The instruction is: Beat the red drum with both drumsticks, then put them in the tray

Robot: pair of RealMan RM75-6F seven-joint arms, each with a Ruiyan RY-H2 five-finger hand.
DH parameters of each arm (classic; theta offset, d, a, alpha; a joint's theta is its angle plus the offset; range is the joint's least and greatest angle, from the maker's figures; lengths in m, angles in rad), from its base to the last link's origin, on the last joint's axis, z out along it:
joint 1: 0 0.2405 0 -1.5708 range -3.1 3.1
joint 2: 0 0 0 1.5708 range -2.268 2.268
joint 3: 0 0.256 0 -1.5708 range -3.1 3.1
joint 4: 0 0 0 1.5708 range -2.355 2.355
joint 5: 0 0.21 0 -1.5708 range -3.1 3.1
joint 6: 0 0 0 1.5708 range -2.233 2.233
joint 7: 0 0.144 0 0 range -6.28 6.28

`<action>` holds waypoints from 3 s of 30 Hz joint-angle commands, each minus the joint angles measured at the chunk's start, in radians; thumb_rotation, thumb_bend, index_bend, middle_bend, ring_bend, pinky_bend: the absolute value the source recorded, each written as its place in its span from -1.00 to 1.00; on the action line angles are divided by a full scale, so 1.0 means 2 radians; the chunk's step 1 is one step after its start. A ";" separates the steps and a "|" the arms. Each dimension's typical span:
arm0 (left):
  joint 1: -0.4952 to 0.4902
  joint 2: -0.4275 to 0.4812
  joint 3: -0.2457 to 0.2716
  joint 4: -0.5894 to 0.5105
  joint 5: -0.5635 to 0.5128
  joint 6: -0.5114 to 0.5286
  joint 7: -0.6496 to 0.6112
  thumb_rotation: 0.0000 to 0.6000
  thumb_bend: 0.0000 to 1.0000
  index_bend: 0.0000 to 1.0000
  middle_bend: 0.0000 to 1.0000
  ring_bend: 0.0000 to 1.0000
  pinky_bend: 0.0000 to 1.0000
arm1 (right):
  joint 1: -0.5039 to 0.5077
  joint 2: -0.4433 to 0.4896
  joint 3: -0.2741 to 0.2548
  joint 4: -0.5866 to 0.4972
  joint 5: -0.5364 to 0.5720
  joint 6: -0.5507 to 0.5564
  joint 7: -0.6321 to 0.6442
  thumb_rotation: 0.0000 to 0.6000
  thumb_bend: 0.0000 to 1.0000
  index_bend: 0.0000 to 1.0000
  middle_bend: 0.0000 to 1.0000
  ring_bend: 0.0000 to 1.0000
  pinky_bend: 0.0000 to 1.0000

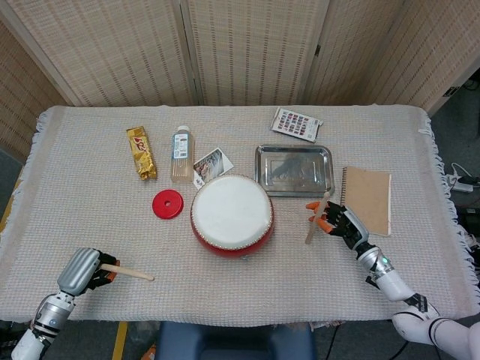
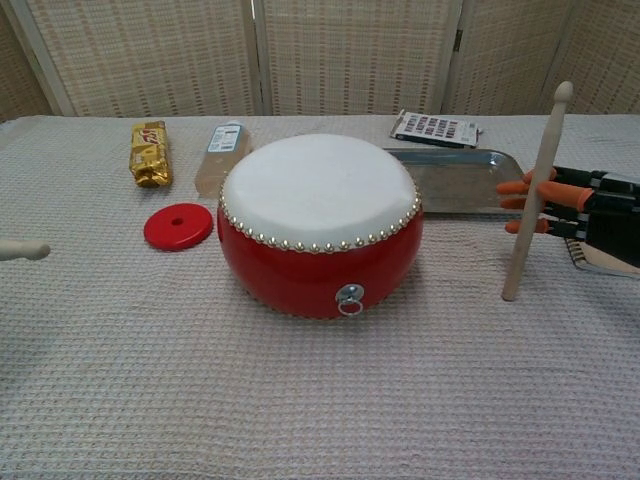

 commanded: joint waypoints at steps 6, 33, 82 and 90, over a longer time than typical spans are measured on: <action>0.001 0.001 0.001 0.000 0.001 0.000 -0.001 1.00 0.42 1.00 1.00 0.99 1.00 | 0.014 -0.031 -0.029 0.077 -0.026 0.046 0.084 0.22 -0.27 -0.20 -0.37 -0.58 -0.31; 0.005 0.019 0.006 -0.018 0.007 0.005 0.009 1.00 0.42 1.00 1.00 0.99 1.00 | 0.053 -0.054 -0.077 0.147 -0.052 0.080 0.155 0.16 -0.48 0.14 -0.03 -0.27 -0.02; 0.004 0.012 0.009 -0.012 0.008 -0.005 0.009 1.00 0.42 1.00 1.00 0.98 1.00 | 0.043 -0.105 -0.098 0.154 -0.024 0.035 0.029 0.26 -0.49 1.00 0.76 0.51 0.62; 0.003 0.012 0.008 -0.012 0.009 -0.006 0.009 1.00 0.42 1.00 1.00 0.99 1.00 | 0.045 -0.114 -0.087 0.145 -0.020 0.045 -0.023 1.00 -0.40 1.00 1.00 0.86 0.81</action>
